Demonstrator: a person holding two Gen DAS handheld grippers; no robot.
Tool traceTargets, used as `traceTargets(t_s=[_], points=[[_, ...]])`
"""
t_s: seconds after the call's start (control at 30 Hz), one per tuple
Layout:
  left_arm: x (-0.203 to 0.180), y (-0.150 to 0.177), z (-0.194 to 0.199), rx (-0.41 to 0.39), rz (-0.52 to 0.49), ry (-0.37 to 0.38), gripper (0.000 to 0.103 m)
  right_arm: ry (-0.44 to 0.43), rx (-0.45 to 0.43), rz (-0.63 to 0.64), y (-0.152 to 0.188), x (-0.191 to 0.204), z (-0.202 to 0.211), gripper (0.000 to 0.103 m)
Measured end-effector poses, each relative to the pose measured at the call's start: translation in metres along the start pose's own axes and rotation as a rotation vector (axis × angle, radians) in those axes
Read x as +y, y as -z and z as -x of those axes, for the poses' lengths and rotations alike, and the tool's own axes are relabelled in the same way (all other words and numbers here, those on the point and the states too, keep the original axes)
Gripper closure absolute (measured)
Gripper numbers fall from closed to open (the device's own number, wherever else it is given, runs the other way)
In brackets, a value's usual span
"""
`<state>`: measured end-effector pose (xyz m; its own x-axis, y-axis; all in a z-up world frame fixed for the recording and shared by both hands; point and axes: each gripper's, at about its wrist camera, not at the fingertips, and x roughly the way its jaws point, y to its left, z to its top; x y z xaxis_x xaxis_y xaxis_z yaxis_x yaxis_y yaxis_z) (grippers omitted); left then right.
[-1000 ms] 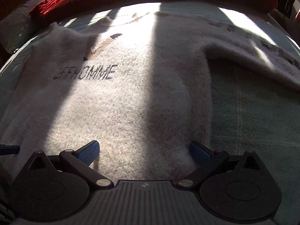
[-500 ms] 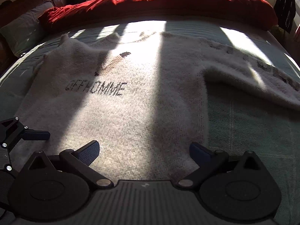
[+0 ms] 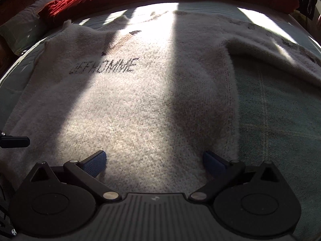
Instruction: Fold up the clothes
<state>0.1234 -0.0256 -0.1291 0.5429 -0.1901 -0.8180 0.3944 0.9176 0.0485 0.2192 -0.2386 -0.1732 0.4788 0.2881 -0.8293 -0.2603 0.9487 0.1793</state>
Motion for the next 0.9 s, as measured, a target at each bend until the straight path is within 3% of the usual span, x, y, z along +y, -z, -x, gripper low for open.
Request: traceTargets(t_s=[0.1, 0.2, 0.27, 0.3, 0.5, 0.6, 0.73, 0.9], points=[[0.021, -0.019, -0.007, -0.026, 0.040, -0.020, 0.004, 0.001, -0.004, 0.009, 0.001, 0.000, 0.000, 0.000], [0.039, -0.025, -0.026, 0.003, 0.115, -0.024, 0.004, 0.006, -0.011, 0.012, 0.002, 0.001, 0.001, 0.000], [0.046, -0.019, -0.038, 0.052, 0.182, 0.006, 0.004, 0.005, -0.014, 0.016, 0.003, 0.001, 0.002, 0.000], [0.046, -0.014, -0.038, 0.038, 0.189, 0.009, 0.002, 0.003, -0.017, 0.015, 0.003, 0.000, 0.002, 0.000], [0.049, 0.005, -0.032, 0.030, 0.189, 0.035, 0.001, 0.000, -0.024, 0.018, 0.003, 0.000, 0.002, 0.000], [0.056, 0.004, -0.034, 0.035, 0.223, 0.057, 0.001, 0.002, -0.013, 0.015, 0.001, 0.000, 0.002, 0.000], [0.048, -0.001, -0.038, 0.074, 0.151, 0.037, 0.001, 0.000, -0.014, 0.025, 0.002, 0.000, 0.002, 0.000], [0.058, -0.008, -0.032, 0.107, 0.160, 0.072, 0.001, -0.007, -0.014, 0.037, 0.002, -0.001, 0.002, 0.000]])
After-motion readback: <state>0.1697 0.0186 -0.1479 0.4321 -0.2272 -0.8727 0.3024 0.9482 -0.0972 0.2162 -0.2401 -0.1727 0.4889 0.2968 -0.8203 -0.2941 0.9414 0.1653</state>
